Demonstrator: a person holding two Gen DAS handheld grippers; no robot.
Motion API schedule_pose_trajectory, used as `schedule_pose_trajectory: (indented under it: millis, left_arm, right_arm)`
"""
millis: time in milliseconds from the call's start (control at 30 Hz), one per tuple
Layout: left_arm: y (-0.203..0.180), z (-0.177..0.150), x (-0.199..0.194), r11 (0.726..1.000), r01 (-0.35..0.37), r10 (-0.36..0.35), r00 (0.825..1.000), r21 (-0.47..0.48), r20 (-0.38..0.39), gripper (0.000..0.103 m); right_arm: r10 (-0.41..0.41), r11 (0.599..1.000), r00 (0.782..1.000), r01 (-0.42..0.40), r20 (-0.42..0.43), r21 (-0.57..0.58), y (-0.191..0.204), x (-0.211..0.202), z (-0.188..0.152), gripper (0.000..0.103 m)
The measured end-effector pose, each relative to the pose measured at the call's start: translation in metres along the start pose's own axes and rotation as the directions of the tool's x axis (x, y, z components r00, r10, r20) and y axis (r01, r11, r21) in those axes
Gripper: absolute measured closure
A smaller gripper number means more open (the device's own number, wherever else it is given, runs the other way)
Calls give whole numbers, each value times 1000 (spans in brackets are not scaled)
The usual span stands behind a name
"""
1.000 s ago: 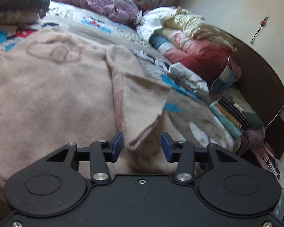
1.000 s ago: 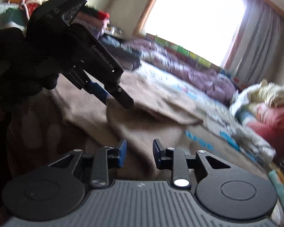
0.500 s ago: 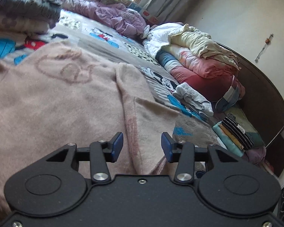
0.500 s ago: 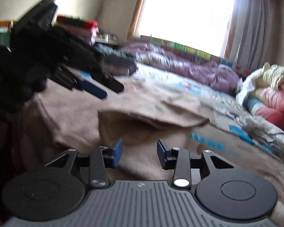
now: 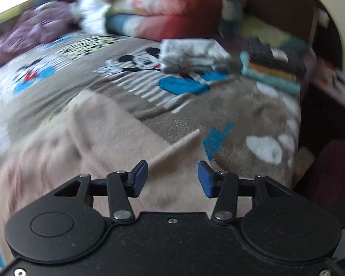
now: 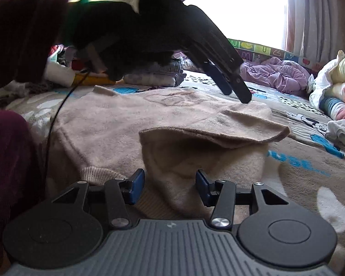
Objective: Fold clothes
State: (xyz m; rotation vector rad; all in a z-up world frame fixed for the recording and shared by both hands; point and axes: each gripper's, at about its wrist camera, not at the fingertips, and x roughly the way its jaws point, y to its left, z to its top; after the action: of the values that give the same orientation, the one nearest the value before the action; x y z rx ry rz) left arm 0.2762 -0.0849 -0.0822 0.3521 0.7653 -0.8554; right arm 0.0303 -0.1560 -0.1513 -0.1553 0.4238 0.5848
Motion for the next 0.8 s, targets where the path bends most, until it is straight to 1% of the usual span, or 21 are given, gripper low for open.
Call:
schedule_pose_trajectory:
  millis: [133, 267, 333, 367, 400, 433, 467, 500, 533, 600, 667, 733, 800]
  left_arm:
    - [8, 19, 29, 997, 60, -57, 997, 39, -59, 56]
    - [4, 29, 55, 991, 100, -88, 988, 90, -128, 57]
    - [5, 32, 67, 988, 123, -107, 982, 96, -158, 57]
    - [6, 31, 71, 987, 131, -115, 979, 91, -168, 60]
    - [7, 30, 75, 987, 139, -122, 977, 86, -176, 69]
    - [9, 29, 80, 986, 146, -129, 974, 81, -185, 74]
    - [11, 28, 80, 986, 154, -140, 974, 69, -176, 78]
    - [13, 26, 79, 986, 156, -145, 977, 56, -158, 90]
    - [16, 25, 76, 988, 149, -142, 981, 44, -133, 95]
    - [26, 23, 67, 990, 141, -141, 988, -9, -60, 95]
    - [39, 19, 57, 986, 143, -142, 990, -81, 17, 96]
    - [52, 12, 49, 978, 145, -134, 988, -153, 83, 96]
    - [65, 4, 45, 960, 151, -120, 983, -235, 141, 96]
  right_arm:
    - [12, 999, 1000, -12, 1, 38, -6, 5, 0, 52]
    - [30, 997, 1000, -30, -7, 69, -12, 11, -1, 50]
    - [37, 996, 999, -36, -8, 83, -14, 13, -1, 49]
    - [39, 995, 999, -38, -7, 88, -14, 13, 0, 49]
    - [42, 995, 999, -41, -5, 95, -15, 14, 0, 49]
    - [45, 994, 999, -44, -3, 103, -16, 14, 0, 49]
    - [47, 993, 999, -47, -2, 111, -17, 15, 0, 48]
    - [50, 992, 999, -50, -2, 117, -18, 16, 0, 48]
    - [53, 991, 999, -52, -2, 122, -19, 16, 0, 48]
    - [57, 990, 998, -56, 0, 133, -20, 17, 1, 48]
    - [53, 988, 999, -53, 6, 142, -21, 17, 1, 47]
    - [40, 987, 999, -42, 12, 152, -24, 16, 0, 47]
    - [40, 984, 999, -42, 17, 173, -28, 15, -1, 48]
